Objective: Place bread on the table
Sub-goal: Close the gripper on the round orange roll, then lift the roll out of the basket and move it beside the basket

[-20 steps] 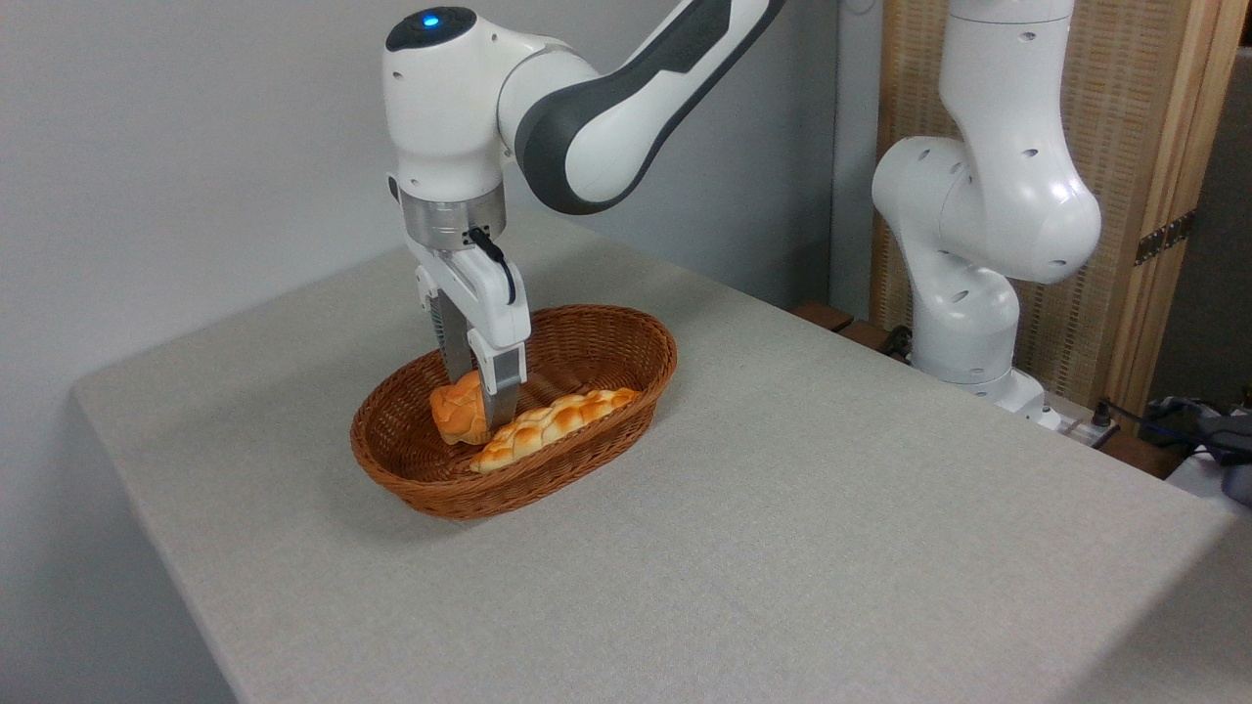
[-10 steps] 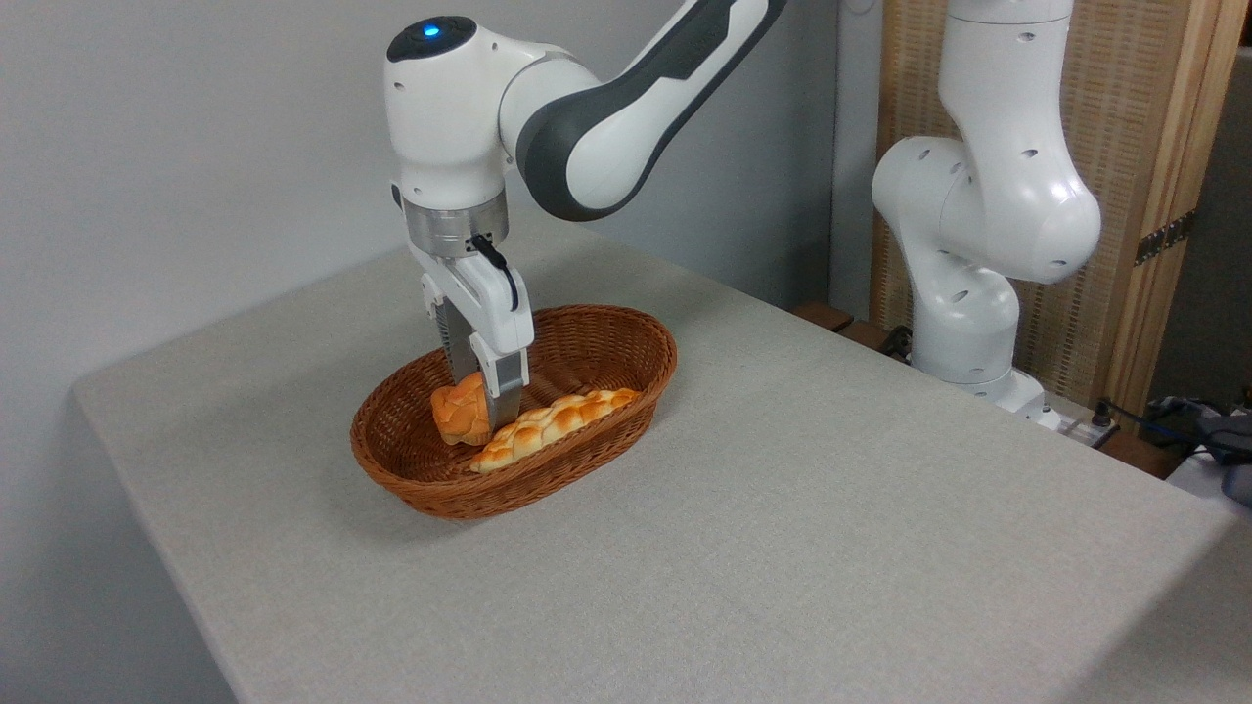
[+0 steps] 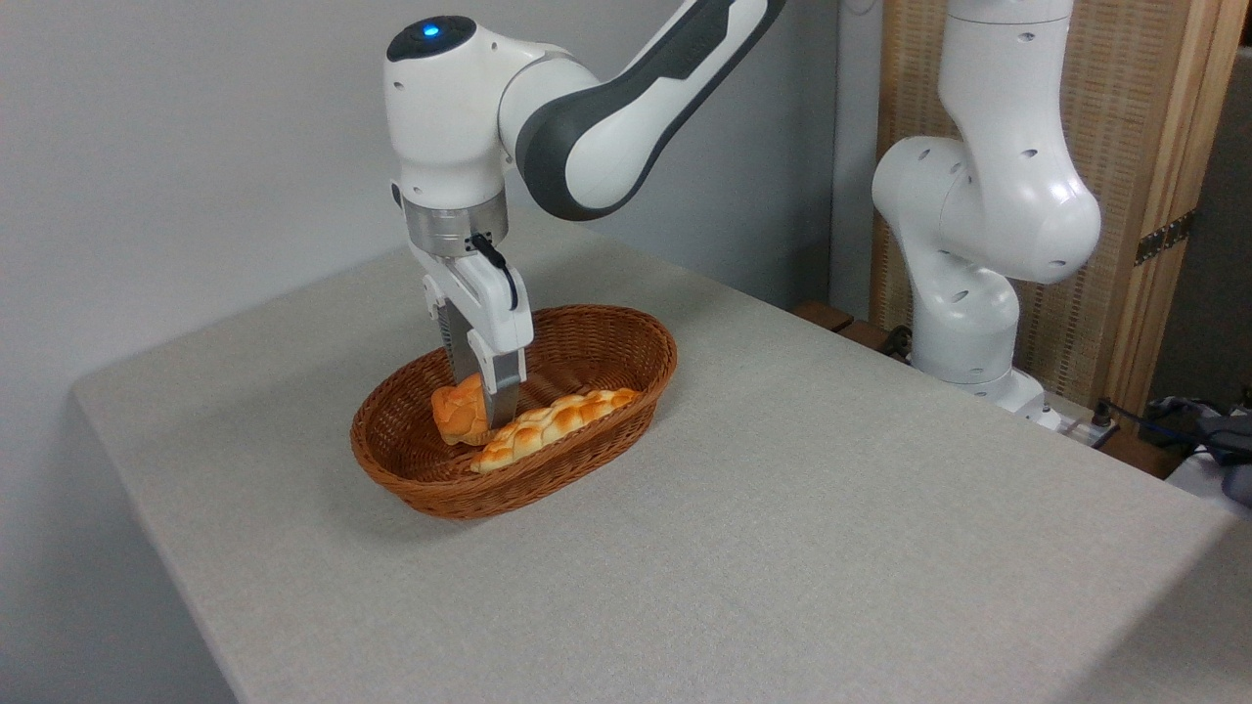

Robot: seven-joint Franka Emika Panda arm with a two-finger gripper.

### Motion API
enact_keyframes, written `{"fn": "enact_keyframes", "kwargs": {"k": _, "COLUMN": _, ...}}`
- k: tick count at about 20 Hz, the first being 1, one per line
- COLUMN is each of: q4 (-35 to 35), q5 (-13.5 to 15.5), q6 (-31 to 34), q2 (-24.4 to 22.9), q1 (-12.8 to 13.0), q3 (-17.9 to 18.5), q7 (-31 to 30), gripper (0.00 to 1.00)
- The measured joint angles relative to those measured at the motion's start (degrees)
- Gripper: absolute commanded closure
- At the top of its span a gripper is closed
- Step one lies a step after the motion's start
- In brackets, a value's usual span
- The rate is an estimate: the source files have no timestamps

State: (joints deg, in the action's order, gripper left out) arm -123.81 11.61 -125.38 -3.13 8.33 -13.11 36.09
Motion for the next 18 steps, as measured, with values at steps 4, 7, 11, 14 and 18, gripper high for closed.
{"fn": "enact_keyframes", "kwargs": {"k": 4, "q4": 0.0, "q5": 0.0, "q6": 0.0, "q2": 0.0, "q1": 0.0, "q3": 0.0, "q7": 0.0, "gripper": 0.59}}
{"fn": "enact_keyframes", "kwargs": {"k": 7, "q4": 0.0, "q5": 0.0, "q6": 0.0, "q2": 0.0, "q1": 0.0, "q3": 0.0, "q7": 0.0, "gripper": 0.59}}
{"fn": "enact_keyframes", "kwargs": {"k": 11, "q4": 2.8, "q5": 0.0, "q6": 3.8, "q2": -0.6, "q1": 0.0, "q3": 0.5, "q7": 0.0, "gripper": 0.55}}
{"fn": "enact_keyframes", "kwargs": {"k": 14, "q4": 8.8, "q5": 0.0, "q6": 11.8, "q2": -1.3, "q1": 0.0, "q3": 3.4, "q7": 0.0, "gripper": 0.51}}
{"fn": "enact_keyframes", "kwargs": {"k": 18, "q4": 13.2, "q5": 0.0, "q6": 15.8, "q2": -1.6, "q1": -0.4, "q3": 9.0, "q7": 2.4, "gripper": 0.51}}
